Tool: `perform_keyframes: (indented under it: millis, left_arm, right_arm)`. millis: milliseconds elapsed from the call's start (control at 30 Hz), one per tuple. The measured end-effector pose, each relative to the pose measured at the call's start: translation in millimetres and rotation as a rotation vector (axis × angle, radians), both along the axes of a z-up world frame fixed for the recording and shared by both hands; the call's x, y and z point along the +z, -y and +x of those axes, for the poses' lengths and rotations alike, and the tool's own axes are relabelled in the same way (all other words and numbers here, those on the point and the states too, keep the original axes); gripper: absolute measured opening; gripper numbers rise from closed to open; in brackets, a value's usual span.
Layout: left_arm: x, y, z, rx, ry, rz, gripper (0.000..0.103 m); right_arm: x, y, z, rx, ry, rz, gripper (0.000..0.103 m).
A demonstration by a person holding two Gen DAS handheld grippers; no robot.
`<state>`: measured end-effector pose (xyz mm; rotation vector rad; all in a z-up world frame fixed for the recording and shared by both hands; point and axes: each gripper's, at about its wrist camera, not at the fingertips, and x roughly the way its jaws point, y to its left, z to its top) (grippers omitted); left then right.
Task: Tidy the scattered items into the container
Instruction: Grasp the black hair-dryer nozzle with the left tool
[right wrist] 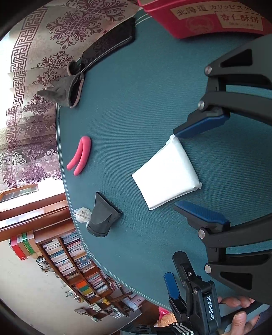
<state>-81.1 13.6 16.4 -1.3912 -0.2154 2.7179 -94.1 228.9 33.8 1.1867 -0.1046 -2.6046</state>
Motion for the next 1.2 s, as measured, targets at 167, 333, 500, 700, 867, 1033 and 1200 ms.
perform_keyframes:
  millis: [167, 333, 500, 700, 867, 1033, 1200]
  left_arm:
    - [3, 12, -12, 0.027, 0.001, 0.011, 0.092]
    - [16, 11, -35, 0.013, -0.03, 0.024, 0.092]
    - [26, 0, -70, 0.013, -0.062, 0.038, 0.092]
    - [19, -10, -117, 0.08, -0.028, 0.118, 0.092]
    - [5, -20, -139, 0.105, -0.006, 0.097, 0.092]
    - [5, -14, -157, 0.175, -0.029, 0.101, 0.092]
    - [3, -6, -188, 0.154, -0.044, -0.014, 0.098]
  right_arm:
    - [-2, 11, -15, 0.039, -0.01, 0.043, 0.068]
    - [-4, 16, -19, 0.07, -0.017, 0.052, 0.076]
    - [-4, 13, -19, 0.076, -0.02, 0.023, 0.079]
    - [-4, 8, -19, 0.07, -0.021, -0.007, 0.08]
    - [-5, 3, -19, 0.066, -0.022, -0.036, 0.08]
    - [-5, 2, -18, 0.063, -0.023, -0.051, 0.08]
    - [-6, -4, -19, 0.056, -0.023, -0.084, 0.08]
